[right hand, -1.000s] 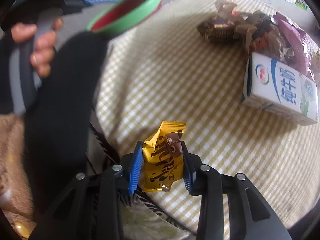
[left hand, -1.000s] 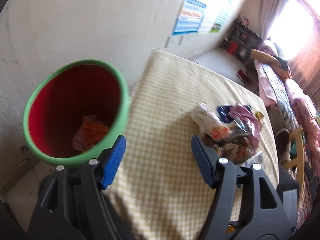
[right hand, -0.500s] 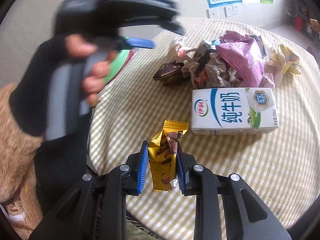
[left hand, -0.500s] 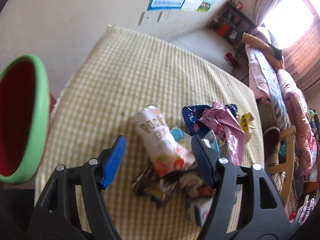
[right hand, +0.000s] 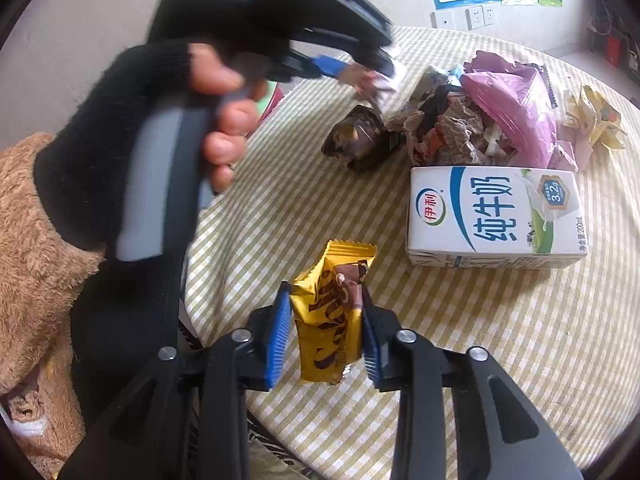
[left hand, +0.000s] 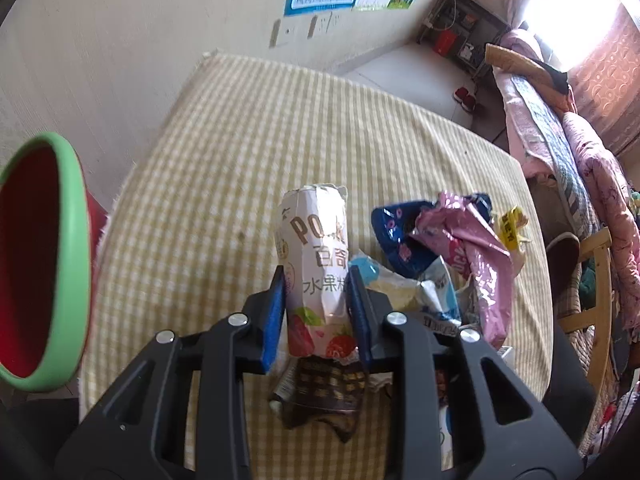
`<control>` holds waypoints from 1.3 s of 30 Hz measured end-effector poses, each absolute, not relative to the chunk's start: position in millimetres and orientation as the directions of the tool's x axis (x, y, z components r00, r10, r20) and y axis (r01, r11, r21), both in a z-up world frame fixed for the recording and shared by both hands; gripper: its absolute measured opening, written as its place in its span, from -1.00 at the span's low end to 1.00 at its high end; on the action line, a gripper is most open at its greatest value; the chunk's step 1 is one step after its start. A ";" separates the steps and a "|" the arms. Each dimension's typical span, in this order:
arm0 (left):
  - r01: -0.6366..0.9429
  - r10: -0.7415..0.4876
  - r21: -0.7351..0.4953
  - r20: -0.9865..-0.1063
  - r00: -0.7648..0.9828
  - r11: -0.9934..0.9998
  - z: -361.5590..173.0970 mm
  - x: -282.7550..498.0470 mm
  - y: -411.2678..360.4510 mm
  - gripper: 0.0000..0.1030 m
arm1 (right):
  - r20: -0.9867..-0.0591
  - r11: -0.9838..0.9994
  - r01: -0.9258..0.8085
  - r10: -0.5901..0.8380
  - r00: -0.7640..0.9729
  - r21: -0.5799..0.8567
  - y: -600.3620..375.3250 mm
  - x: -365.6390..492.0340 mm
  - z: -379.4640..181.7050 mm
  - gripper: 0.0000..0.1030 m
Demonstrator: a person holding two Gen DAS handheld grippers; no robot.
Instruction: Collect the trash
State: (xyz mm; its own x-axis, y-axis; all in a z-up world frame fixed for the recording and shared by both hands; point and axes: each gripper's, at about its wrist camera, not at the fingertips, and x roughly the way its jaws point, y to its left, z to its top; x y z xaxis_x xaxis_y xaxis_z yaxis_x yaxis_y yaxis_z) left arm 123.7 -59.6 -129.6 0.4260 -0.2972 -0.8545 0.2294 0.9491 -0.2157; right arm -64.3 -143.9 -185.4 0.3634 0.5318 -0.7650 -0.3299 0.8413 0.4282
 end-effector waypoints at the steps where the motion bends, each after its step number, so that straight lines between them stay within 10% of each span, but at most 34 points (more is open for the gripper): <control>1: 0.226 -0.300 -0.219 -0.847 0.440 0.949 -124.1 122.3 -52.5 -0.43 | -0.767 0.843 -0.325 0.530 0.363 0.428 -143.9 -63.5 -186.4 -0.24; 30: 0.157 -0.255 -0.212 -0.904 0.343 0.965 -169.3 63.5 0.3 -0.23 | -0.752 0.814 -0.255 0.580 0.312 0.522 -133.6 -48.6 -204.8 -0.01; 35: 0.161 -0.261 -0.216 -0.896 0.360 0.963 -166.8 62.8 1.8 -0.31 | -0.789 0.839 -0.282 0.538 0.296 0.466 -115.8 -43.4 -211.7 -0.68; 39: 0.160 -0.252 -0.202 -0.873 0.417 0.966 -152.2 60.4 6.7 -0.32 | -0.771 0.838 -0.299 0.540 0.337 0.456 -118.1 -46.2 -203.4 -0.83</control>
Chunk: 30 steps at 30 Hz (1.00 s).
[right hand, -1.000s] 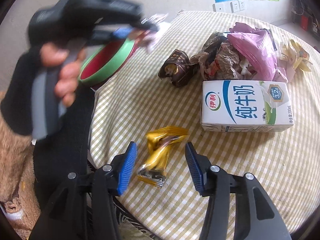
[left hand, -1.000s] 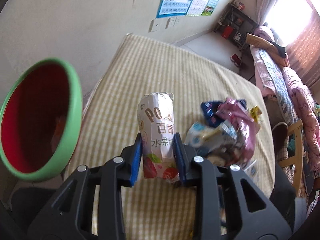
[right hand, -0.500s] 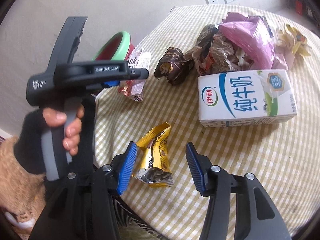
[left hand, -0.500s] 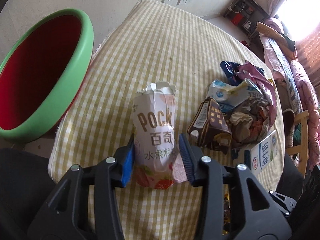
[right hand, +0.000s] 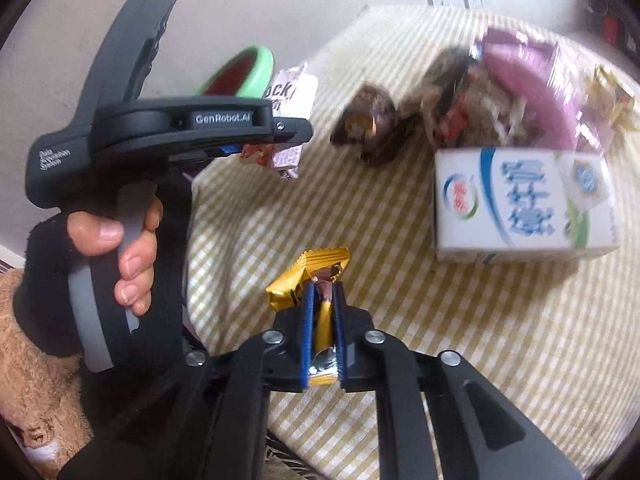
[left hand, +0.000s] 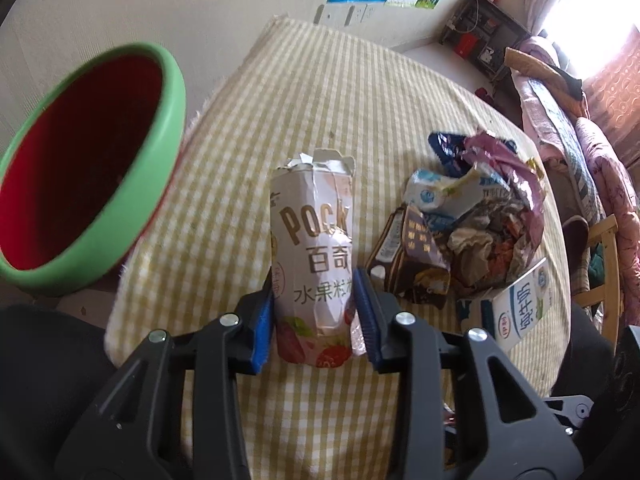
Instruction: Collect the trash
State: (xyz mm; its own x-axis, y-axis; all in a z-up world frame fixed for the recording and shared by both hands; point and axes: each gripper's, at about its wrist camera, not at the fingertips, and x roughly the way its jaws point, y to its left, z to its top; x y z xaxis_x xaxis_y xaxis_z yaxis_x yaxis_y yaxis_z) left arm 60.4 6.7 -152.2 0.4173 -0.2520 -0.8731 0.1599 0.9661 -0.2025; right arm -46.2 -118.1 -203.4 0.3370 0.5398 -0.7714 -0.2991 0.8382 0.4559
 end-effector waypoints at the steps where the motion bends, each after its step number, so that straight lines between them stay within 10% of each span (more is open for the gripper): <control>1: 0.160 -0.247 -0.195 -0.866 0.436 0.968 -147.3 59.8 7.9 -0.32 | -0.769 0.843 -0.301 0.533 0.352 0.446 -119.5 -46.2 -200.1 -0.83; 30: 0.208 -0.245 -0.146 -0.750 0.615 0.967 -76.1 31.6 21.3 -0.32 | -0.682 0.874 -0.281 0.486 0.547 0.397 -141.7 -21.8 -115.4 -0.78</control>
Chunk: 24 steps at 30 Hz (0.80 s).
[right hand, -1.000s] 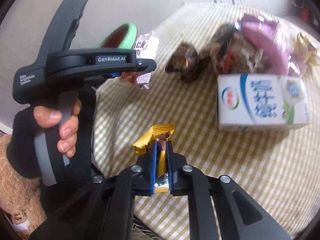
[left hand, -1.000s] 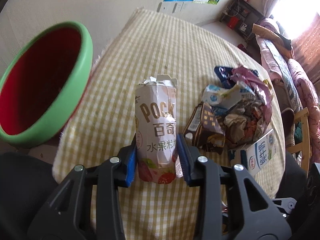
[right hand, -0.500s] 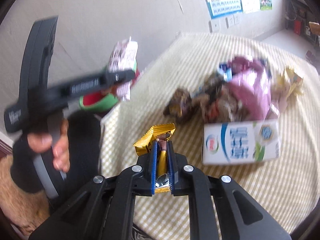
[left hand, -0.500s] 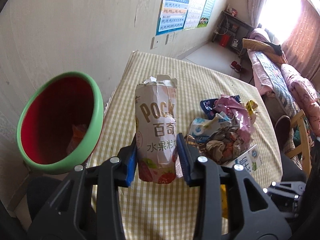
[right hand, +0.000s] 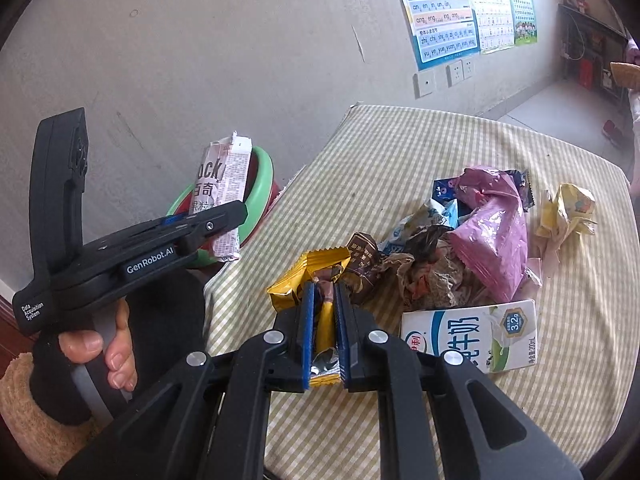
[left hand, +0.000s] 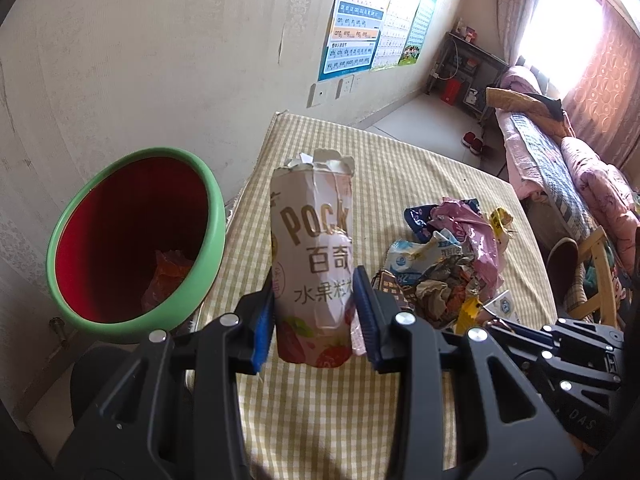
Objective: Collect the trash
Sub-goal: 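Lift the POCKY box toward the bin with the left gripper while the right carries the gold wrapper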
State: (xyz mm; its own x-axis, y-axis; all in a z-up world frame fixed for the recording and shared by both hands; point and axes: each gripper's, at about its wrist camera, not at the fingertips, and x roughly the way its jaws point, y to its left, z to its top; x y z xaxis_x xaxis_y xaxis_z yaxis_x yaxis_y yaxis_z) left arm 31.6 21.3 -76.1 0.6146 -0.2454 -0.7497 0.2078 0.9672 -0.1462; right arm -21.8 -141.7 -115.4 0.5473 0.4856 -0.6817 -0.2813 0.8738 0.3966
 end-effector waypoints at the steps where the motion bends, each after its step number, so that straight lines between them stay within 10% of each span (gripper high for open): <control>1: 0.210 -0.246 -0.145 -0.748 0.616 0.967 -75.5 31.2 21.5 -0.32 | -0.681 0.874 -0.284 0.486 0.547 0.396 -140.9 -21.4 -114.5 -0.78; 24: 0.115 -0.191 -0.154 -0.725 0.662 0.981 -68.6 32.8 66.5 -0.32 | -0.656 0.839 -0.384 0.542 0.525 0.385 -84.2 5.9 -88.8 -0.78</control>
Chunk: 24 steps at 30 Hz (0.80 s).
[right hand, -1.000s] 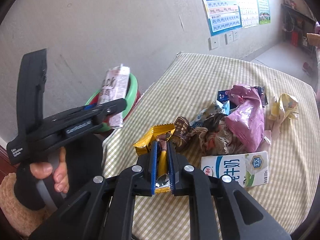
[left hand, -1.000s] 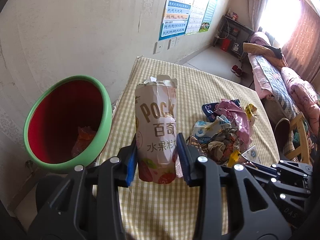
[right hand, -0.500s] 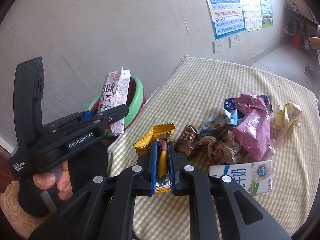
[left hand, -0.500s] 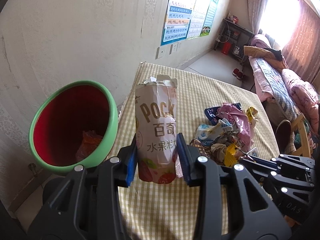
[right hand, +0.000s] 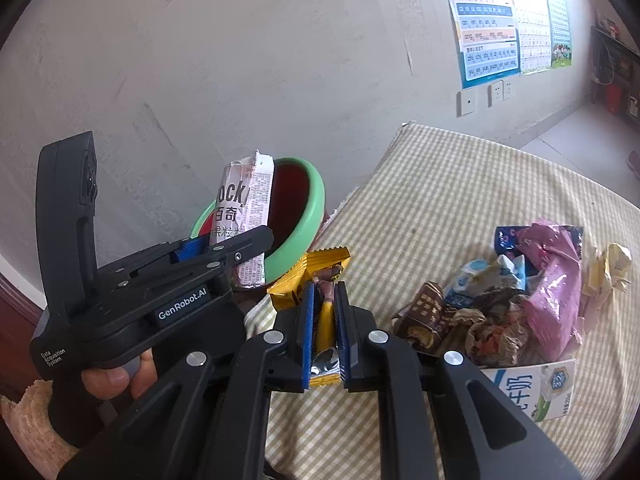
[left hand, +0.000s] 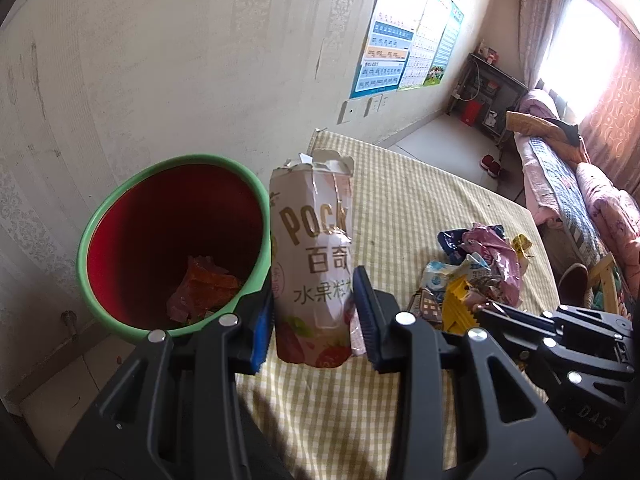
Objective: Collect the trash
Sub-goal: 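Lift the POCKY box toward the bin with the left gripper while the right carries the gold wrapper, then open both grippers over the bin to drop the POCKY box and gold wrapper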
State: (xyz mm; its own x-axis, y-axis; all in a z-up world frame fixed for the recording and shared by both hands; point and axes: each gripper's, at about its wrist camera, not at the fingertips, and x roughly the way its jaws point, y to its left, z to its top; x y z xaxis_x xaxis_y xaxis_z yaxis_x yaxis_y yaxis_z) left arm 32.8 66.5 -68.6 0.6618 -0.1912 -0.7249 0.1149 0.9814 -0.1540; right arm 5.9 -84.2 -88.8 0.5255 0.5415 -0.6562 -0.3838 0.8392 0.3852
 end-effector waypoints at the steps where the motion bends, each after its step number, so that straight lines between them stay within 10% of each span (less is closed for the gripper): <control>1: 0.110 -0.189 -0.156 -0.725 0.662 0.982 -68.8 33.8 68.7 -0.32 | -0.656 0.838 -0.388 0.543 0.524 0.384 -81.6 6.0 -88.7 -0.78; 24: 0.023 -0.171 -0.209 -0.728 0.664 0.978 -77.9 41.2 112.9 -0.31 | -0.673 0.813 -0.430 0.573 0.468 0.393 -39.2 31.5 -96.5 -0.78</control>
